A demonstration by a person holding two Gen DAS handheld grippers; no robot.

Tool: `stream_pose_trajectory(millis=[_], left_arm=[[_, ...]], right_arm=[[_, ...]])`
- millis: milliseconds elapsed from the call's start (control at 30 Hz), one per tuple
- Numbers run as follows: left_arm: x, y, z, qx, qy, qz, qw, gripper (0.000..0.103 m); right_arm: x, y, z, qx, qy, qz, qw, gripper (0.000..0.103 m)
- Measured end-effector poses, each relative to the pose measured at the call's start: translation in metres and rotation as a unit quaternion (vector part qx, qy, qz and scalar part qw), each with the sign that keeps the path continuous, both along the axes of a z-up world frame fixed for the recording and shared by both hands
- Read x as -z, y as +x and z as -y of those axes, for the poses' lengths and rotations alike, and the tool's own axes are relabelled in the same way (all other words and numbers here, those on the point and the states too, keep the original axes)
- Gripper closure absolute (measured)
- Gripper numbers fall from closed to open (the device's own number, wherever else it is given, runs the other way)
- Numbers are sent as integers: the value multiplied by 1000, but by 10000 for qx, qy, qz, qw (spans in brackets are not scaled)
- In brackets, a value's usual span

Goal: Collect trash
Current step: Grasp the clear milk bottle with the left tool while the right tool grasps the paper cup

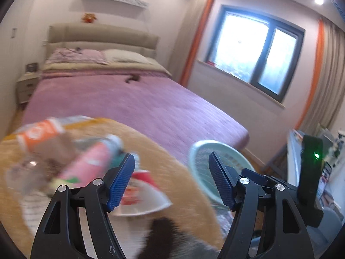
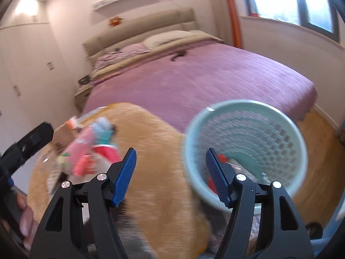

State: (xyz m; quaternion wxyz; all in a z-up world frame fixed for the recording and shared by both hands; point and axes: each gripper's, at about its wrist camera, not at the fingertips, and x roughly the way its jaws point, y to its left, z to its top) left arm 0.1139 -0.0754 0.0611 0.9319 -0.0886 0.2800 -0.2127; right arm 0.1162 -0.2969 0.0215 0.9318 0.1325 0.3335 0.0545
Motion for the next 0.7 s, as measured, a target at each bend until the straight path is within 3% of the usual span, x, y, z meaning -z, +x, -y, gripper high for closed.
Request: stream_pose_trajectory(millis=[167,367,567,700], left_arm=[[-8,7,-75,-768,238,13,9968,34],[10,27,-161,-1472,523,-366,9870,34],[43,56,-203,-1254,588,-969,9856,30],[56,71,-205,-1076,634,-1066,9864,27]], right_arm=[[-8,6,-54,-547,-100,166,9983,40],[9,29,-94,-836,-74,-41,9965,40],[34,43,-105,-807,-67,-273,9963,40],[43,49,-108,-770,-33,-349,9964,39]])
